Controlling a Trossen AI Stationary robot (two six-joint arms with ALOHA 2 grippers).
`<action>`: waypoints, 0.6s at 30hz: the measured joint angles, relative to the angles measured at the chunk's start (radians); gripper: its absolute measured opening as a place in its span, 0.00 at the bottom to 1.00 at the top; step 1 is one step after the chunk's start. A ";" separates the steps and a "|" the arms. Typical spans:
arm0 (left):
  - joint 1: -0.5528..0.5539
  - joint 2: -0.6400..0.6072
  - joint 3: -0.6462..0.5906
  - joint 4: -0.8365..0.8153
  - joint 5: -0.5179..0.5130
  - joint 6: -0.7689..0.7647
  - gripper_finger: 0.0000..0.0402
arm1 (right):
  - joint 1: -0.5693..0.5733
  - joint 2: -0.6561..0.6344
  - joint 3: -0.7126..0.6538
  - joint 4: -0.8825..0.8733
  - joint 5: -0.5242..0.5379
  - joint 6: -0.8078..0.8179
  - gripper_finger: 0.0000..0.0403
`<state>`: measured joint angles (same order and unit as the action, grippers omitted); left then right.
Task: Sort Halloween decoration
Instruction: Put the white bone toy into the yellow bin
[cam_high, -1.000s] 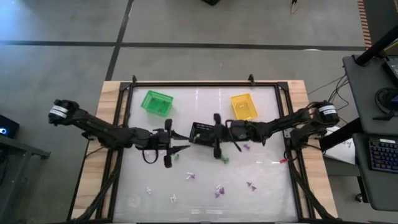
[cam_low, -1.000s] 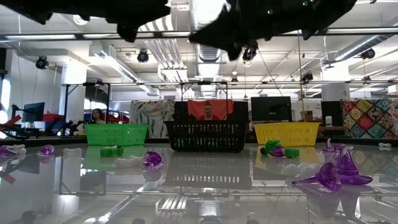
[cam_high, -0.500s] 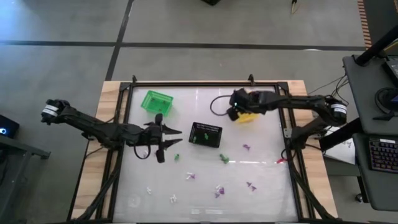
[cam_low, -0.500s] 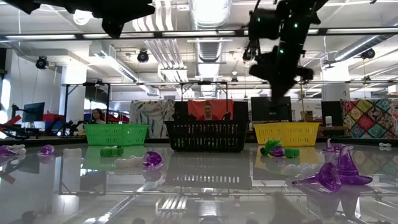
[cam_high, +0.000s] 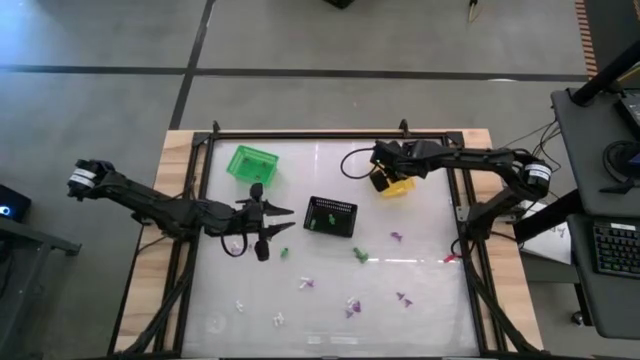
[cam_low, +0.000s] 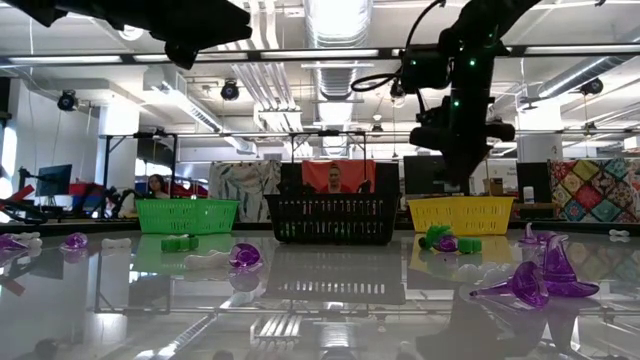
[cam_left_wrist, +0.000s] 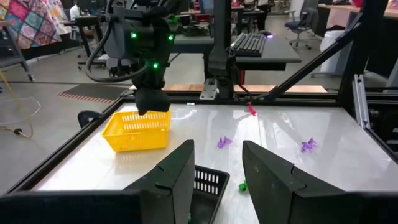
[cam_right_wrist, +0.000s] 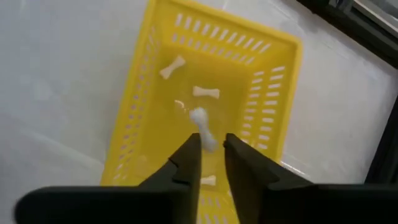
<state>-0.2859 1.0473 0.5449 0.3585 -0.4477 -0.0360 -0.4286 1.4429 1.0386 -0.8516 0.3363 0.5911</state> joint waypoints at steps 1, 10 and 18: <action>0.000 0.000 0.000 -0.004 0.000 -0.001 0.30 | 0.000 0.000 0.000 0.000 0.000 0.000 0.19; 0.000 0.000 0.000 -0.118 0.000 -0.073 0.30 | 0.026 -0.004 0.034 0.001 -0.006 0.019 0.34; -0.001 0.000 0.000 -0.440 0.004 -0.229 0.30 | 0.120 -0.008 0.070 0.013 0.003 0.018 0.36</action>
<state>-0.2871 1.0477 0.5453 -0.0815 -0.4436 -0.2653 -0.3083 1.4345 1.1084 -0.8386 0.3395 0.6094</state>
